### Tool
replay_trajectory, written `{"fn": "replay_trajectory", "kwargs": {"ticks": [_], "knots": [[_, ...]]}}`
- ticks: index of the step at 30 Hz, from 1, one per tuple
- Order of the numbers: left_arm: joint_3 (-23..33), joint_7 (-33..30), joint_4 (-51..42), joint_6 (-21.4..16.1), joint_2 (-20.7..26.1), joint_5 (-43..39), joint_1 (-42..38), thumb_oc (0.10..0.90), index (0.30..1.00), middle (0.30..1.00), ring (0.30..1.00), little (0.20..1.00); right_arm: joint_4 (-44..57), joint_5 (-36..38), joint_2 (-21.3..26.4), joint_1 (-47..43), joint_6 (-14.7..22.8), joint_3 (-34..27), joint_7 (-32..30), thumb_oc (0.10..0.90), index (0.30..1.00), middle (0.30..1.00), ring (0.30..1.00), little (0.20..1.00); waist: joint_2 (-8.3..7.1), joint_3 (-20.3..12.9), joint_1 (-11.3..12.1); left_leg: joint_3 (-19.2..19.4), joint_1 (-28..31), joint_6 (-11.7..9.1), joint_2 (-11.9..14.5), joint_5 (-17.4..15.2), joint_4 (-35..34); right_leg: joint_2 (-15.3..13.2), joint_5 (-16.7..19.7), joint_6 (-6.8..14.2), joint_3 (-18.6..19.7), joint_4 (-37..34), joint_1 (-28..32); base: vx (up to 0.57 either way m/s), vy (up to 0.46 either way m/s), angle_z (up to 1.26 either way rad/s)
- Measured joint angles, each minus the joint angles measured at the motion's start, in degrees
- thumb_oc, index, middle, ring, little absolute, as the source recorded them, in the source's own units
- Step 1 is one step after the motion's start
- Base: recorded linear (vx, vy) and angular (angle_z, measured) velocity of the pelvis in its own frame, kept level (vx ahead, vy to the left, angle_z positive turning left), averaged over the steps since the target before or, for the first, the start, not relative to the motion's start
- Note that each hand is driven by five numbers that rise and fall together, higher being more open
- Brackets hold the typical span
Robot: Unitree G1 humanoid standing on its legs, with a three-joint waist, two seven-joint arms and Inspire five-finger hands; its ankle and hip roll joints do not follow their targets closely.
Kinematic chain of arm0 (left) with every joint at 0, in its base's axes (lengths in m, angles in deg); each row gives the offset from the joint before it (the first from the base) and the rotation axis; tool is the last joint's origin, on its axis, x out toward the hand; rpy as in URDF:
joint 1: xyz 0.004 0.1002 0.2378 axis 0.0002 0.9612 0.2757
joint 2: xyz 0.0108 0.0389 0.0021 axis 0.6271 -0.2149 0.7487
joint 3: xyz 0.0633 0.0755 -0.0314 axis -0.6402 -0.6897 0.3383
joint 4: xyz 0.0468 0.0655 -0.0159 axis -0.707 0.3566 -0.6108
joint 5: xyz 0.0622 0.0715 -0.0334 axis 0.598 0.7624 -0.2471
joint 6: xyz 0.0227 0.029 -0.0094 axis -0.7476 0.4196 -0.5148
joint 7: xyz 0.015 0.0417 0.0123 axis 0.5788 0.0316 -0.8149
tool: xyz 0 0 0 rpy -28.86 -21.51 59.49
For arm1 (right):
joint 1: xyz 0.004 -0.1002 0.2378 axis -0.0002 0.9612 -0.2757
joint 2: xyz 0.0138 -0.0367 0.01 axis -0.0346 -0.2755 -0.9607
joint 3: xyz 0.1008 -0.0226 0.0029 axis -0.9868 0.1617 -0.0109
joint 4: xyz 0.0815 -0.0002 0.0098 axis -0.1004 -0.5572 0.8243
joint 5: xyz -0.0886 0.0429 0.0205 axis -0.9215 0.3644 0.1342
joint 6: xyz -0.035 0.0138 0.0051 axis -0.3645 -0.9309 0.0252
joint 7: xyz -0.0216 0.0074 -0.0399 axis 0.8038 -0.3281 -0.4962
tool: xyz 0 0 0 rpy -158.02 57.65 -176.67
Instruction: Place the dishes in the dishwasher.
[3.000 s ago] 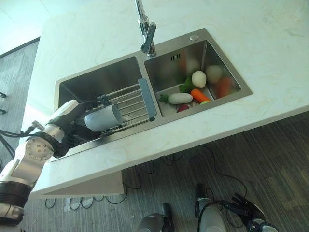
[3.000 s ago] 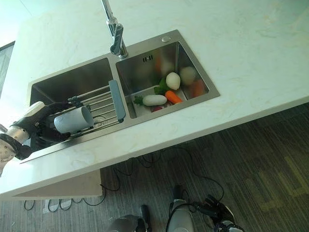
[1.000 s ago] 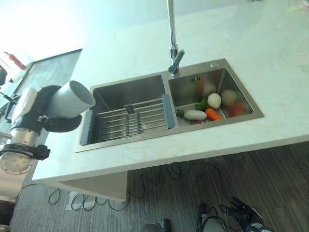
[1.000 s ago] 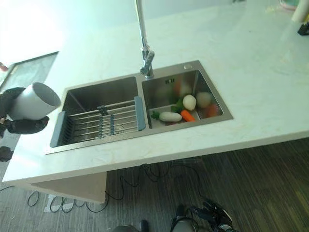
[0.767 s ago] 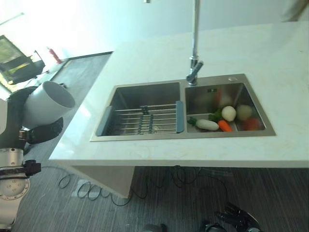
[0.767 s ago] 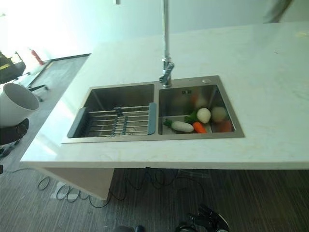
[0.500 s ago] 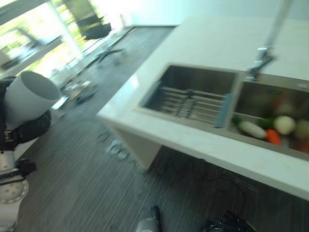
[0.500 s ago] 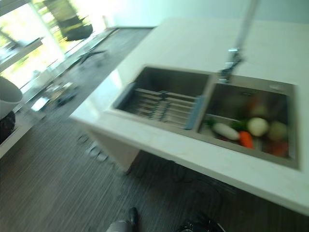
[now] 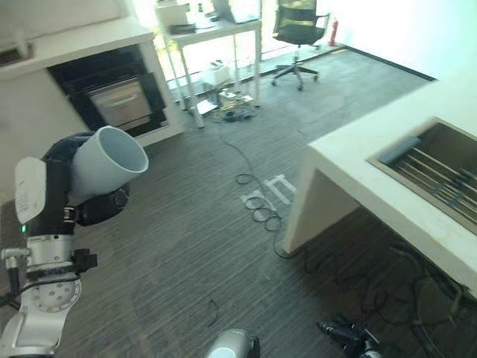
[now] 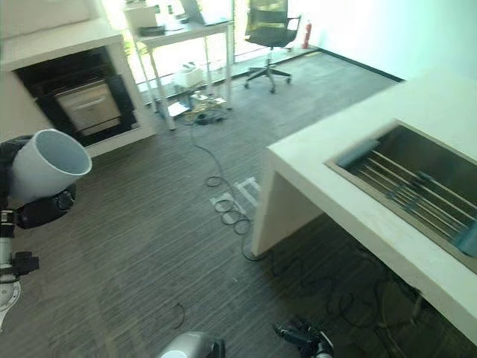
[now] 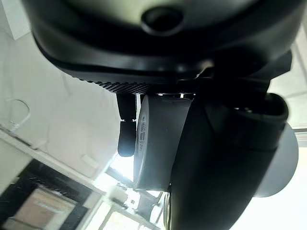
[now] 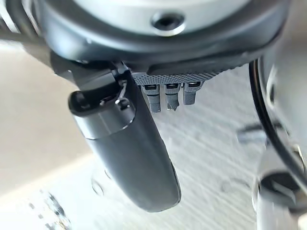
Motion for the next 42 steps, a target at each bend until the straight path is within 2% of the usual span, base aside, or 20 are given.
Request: {"fn": "replay_trajectory", "kwargs": {"ticks": [1, 3, 5, 9, 10, 11, 12, 13, 17, 19, 21, 22, 25, 27, 30, 33, 35, 37, 39, 42], "knots": [[-0.98, 0.62, 0.64, 0.05, 0.41, 1.00, -1.08, 0.400, 0.300, 0.300, 0.300, 0.300, 0.44, -0.05, -0.48, -0.10, 0.20, 0.62, 0.41, 0.800, 0.900, 0.900, 0.900, 0.900, 0.01, 0.13, -0.71, -2.22, 1.77, -0.21, -1.15, 2.24, -3.85, 3.93, -3.47, -0.04, 3.52, 1.35, -0.96, 0.08, 0.092, 1.41], [-2.19, 1.29, 0.88, 0.62, 0.79, 1.62, -2.25, 0.400, 0.300, 0.300, 0.300, 0.300, 0.07, -0.54, -0.22, -1.35, 0.30, 2.68, 1.96, 0.800, 0.900, 0.900, 0.900, 0.900, -1.21, 0.10, -1.13, 1.68, 4.53, -8.25, -0.40, 1.36, -10.59, 10.50, -5.26, -3.61, 3.86, 0.65, -4.81, 0.17, 0.085, 0.76], [-2.20, 1.00, -0.58, 1.39, 4.46, 3.28, -2.51, 0.400, 0.300, 0.300, 0.300, 0.300, -0.98, -0.36, 0.75, -2.25, 0.47, 3.31, 4.01, 0.800, 0.900, 0.900, 0.900, 0.900, -4.80, 0.68, -1.85, 5.90, 3.35, 0.22, -0.71, 0.63, -6.87, 9.05, -6.18, -2.35, 5.00, 3.63, -11.12, 0.20, 0.043, 0.40], [-3.15, 0.43, -0.54, 2.26, 4.38, 8.17, -2.29, 0.400, 0.300, 0.300, 0.300, 0.300, -2.00, 0.55, 4.98, -3.48, -1.13, 1.80, 3.90, 0.800, 0.900, 0.900, 0.900, 0.900, -2.84, 1.43, -2.39, 7.04, 6.17, -1.27, -3.47, 0.88, -10.67, 11.72, -3.60, -3.19, 6.01, 1.58, -18.86, 0.28, -0.019, -0.02], [-3.99, -0.28, 0.52, 2.15, 4.12, 8.22, -2.33, 0.400, 0.300, 0.300, 0.300, 0.300, -2.53, 0.59, 4.99, -4.10, -1.29, 2.16, 3.49, 0.800, 0.900, 0.900, 0.900, 0.900, -2.99, 1.93, -1.93, 7.52, 6.08, -15.07, -3.23, -1.10, -8.39, 13.13, -0.38, -7.48, 5.50, -1.85, -18.81, 0.40, -0.068, 0.16], [-4.33, -0.31, 1.30, 1.65, 6.29, 8.27, -2.46, 0.400, 0.300, 0.300, 0.300, 0.300, -4.31, 0.85, 3.78, -4.72, -1.54, 1.82, 3.81, 0.800, 0.900, 0.900, 0.900, 0.900, -6.17, 2.28, -3.44, 6.26, 1.53, -4.64, -3.60, -4.85, 2.74, 9.47, 4.20, -6.21, 4.95, -3.47, -18.90, 0.41, -0.067, 0.37], [-4.33, -0.37, 0.65, 1.51, 7.24, 9.17, -2.74, 0.400, 0.300, 0.300, 0.300, 0.300, -4.83, 1.23, 3.92, -3.77, -2.08, 1.53, 4.26, 0.800, 0.900, 0.900, 0.900, 0.900, -5.06, 1.27, -4.04, 4.45, 1.94, -2.15, 0.83, -7.57, 1.05, 9.20, 4.87, -2.49, 3.87, -1.08, -19.55, 0.52, -0.053, 0.29], [-4.67, -0.58, 0.72, 2.15, 4.50, 9.27, -3.26, 0.400, 0.300, 0.300, 0.300, 0.300, -5.95, 1.70, 3.88, -3.77, -2.96, 1.33, 3.10, 0.800, 0.900, 0.900, 0.900, 0.900, -5.16, 2.47, -2.25, 3.33, 5.29, -2.72, -0.59, -7.58, -1.01, 9.48, 3.30, -3.48, 5.18, 1.77, -19.24, 0.44, -0.014, 0.18], [-5.90, -0.69, 0.10, 4.02, 3.87, 9.42, -4.86, 0.400, 0.300, 0.300, 0.300, 0.300, -6.94, 1.74, 4.16, -4.31, -3.78, 1.32, 2.90, 0.800, 0.900, 0.900, 0.900, 0.900, -3.57, 2.70, -4.02, 0.55, 14.40, -4.44, -0.30, -3.95, -10.44, 17.25, -1.99, -10.94, 2.14, 3.10, -16.42, 0.32, -0.011, 0.26], [-6.92, -0.57, -0.34, 5.52, 4.29, 9.37, -6.78, 0.400, 0.300, 0.300, 0.300, 0.300, -6.99, 1.71, 3.93, -4.60, -3.48, 1.39, 2.71, 0.800, 0.900, 0.900, 0.900, 0.900, -7.26, 2.99, -3.64, 3.82, 9.66, -8.46, -4.72, -2.12, 4.01, 16.71, 0.84, -18.47, 3.19, -3.17, -13.56, 0.24, 0.020, 0.24], [-7.16, -0.47, -2.68, 5.53, 2.66, 9.20, -5.86, 0.400, 0.300, 0.300, 0.300, 0.300, -7.23, 1.62, 6.57, -4.86, -3.17, 1.30, 2.21, 0.800, 0.900, 0.900, 0.900, 0.900, -3.93, 3.59, -2.83, 6.60, -1.52, -10.51, -1.54, 0.24, 27.88, 16.00, -0.82, -17.13, 4.79, -2.32, -10.29, 0.27, 0.074, -0.07], [-6.50, -0.49, -3.48, 5.33, 2.79, 8.96, -6.78, 0.400, 0.300, 0.300, 0.300, 0.300, -7.00, 1.57, 6.96, -5.24, -2.83, 1.23, 2.11, 0.800, 0.900, 0.900, 0.900, 0.900, -3.09, 3.55, -2.18, 6.12, -6.09, -11.12, 1.45, -0.56, 28.72, 15.75, -1.66, -16.76, 4.74, -2.39, -8.85, 0.37, 0.165, -0.10], [-6.43, -0.23, -3.34, 4.88, 3.03, 6.87, -10.90, 0.400, 0.300, 0.300, 0.300, 0.300, -7.20, 1.53, 6.84, -6.77, -2.78, 0.64, 1.44, 0.800, 0.900, 0.900, 0.900, 0.900, -3.77, 3.99, -2.58, 4.93, -5.67, -10.22, 4.35, -0.07, 0.23, 14.22, -4.24, -13.10, 4.75, -4.86, -4.68, 0.42, 0.342, 0.17], [-6.46, -0.24, -3.54, 4.63, 1.65, 6.91, -11.42, 0.400, 0.300, 0.300, 0.300, 0.300, -7.47, 1.56, 7.17, -7.91, -2.82, 0.96, 0.52, 0.800, 0.900, 0.900, 0.900, 0.900, -2.70, 4.15, -2.80, 3.84, -5.46, -11.38, 5.33, 4.07, -18.11, 14.63, -5.05, -11.73, 5.01, -6.94, -1.28, 0.35, 0.321, -0.03], [-6.50, -0.14, -2.73, 4.83, -0.81, 7.08, -9.82, 0.400, 0.300, 0.300, 0.300, 0.300, -7.51, 1.57, 7.90, -8.57, -2.68, 1.36, -0.55, 0.800, 0.900, 0.900, 0.900, 0.900, -0.53, 4.70, -1.33, 0.73, -13.99, -13.81, 8.65, 7.73, -13.74, 15.33, -6.20, -10.87, 7.33, -8.43, 2.75, 0.34, 0.319, -0.60], [-6.54, -0.02, -0.99, 4.74, -1.39, 7.11, -9.23, 0.400, 0.300, 0.300, 0.300, 0.300, -7.52, 1.56, 8.12, -6.58, -2.64, 1.31, -1.33, 0.800, 0.900, 0.900, 0.900, 0.900, -1.55, 4.59, -0.64, 4.98, -17.52, -13.34, 10.91, 7.85, -7.98, 11.00, -6.70, -10.34, 5.19, -8.79, 6.29, 0.31, 0.418, -0.60], [-5.89, -0.01, -0.93, 4.83, -1.46, 7.11, -5.68, 0.400, 0.300, 0.300, 0.300, 0.300, -7.01, 1.30, 10.04, -3.36, -2.76, 1.12, -1.69, 0.800, 0.900, 0.900, 0.900, 0.900, 0.81, 2.81, -0.36, 4.69, -8.14, -10.47, 10.77, 1.90, -7.79, 9.27, -8.63, -6.17, 5.70, -8.21, 11.10, 0.31, 0.395, -0.81], [-5.47, 0.32, -0.83, 4.54, -1.73, 7.56, -5.67, 0.400, 0.300, 0.300, 0.300, 0.300, -7.18, 1.23, 9.09, -1.53, -2.85, -0.27, -2.51, 0.800, 0.900, 0.900, 0.900, 0.900, -0.95, 1.64, -0.85, 3.75, -6.00, -7.12, 5.17, 12.27, -8.28, 5.96, -12.97, -1.16, 7.90, -4.98, 12.15, 0.37, 0.405, -0.26], [-5.40, 1.09, -0.86, 4.42, -2.21, 7.67, -6.67, 0.400, 0.300, 0.300, 0.300, 0.300, -7.06, 0.98, 5.99, -0.71, -3.09, -1.61, -2.54, 0.800, 0.900, 0.900, 0.900, 0.900, -3.66, 0.71, -0.96, 3.60, -5.97, -5.17, 0.33, 11.32, -8.05, 7.08, -15.25, -2.57, 6.28, -4.87, 11.76, 0.26, 0.327, 0.31], [-5.53, 2.59, -0.66, 4.50, -1.10, 8.44, -8.94, 0.400, 0.300, 0.300, 0.300, 0.300, -4.96, -0.07, 2.13, -0.23, -3.62, -0.93, -2.79, 0.800, 0.900, 0.900, 0.900, 0.900, -3.44, 0.52, -2.72, 3.50, -3.93, -0.71, -2.00, 8.77, -7.36, 7.11, -9.02, -0.96, 6.91, -0.46, 12.37, 0.16, 0.354, 0.59]]}}
